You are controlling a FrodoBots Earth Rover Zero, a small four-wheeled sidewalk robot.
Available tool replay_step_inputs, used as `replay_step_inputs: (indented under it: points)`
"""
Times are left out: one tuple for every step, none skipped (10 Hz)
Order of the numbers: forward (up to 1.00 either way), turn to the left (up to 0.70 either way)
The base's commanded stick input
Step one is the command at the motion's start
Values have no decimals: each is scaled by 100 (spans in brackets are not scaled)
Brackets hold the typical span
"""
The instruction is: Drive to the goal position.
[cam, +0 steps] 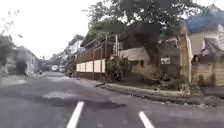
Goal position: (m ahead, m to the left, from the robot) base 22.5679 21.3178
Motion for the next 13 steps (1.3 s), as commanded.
replay_step_inputs:
  points:
    - [85,34]
    - [85,34]
    - [85,34]
    - [85,34]
    - [85,34]
    - [85,34]
    - [85,34]
    - [85,32]
    - [85,0]
    - [85,0]
    - [85,0]
    - [85,0]
    - [85,0]
